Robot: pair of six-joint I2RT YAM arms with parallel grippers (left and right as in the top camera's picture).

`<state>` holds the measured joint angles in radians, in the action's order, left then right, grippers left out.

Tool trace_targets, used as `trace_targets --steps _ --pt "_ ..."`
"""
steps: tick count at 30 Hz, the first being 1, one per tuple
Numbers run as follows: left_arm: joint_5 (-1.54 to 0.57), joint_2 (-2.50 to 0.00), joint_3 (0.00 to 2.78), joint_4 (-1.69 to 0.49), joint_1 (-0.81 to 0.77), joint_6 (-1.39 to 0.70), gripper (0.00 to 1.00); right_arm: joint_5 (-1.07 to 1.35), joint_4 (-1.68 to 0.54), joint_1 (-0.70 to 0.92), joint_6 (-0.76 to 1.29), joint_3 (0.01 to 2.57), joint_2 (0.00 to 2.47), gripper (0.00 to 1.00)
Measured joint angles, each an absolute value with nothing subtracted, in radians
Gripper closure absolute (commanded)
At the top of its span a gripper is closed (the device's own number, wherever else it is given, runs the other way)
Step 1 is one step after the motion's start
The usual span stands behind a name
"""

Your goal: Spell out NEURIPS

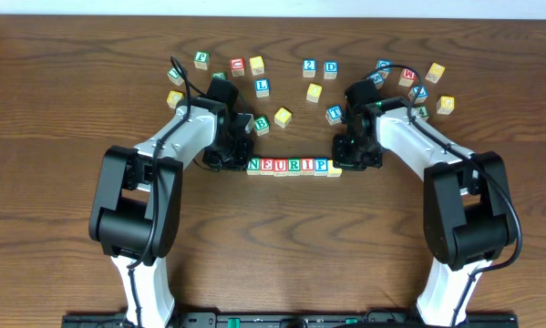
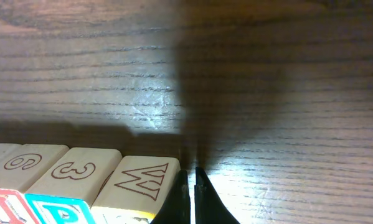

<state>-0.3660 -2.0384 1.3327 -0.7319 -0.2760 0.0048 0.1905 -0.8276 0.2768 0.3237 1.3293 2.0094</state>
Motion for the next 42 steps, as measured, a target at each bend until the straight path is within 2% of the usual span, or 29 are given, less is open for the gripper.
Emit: trace_targets --steps 15,27,37,42 --pt "-0.365 -2.038 1.333 -0.731 -0.280 0.005 0.92 0.198 -0.805 0.251 0.310 1.329 2.009 0.99" --pt "-0.264 -2.031 1.335 -0.740 -0.270 0.005 0.92 0.197 -0.815 0.200 0.309 1.329 2.009 0.99" --pt "-0.206 -2.027 1.366 -0.789 -0.164 0.005 0.92 0.194 -0.826 0.147 0.300 1.329 1.969 0.90" --pt "-0.196 -1.934 1.377 -0.809 -0.121 0.007 0.86 0.193 -0.826 0.116 0.286 1.329 1.868 0.84"
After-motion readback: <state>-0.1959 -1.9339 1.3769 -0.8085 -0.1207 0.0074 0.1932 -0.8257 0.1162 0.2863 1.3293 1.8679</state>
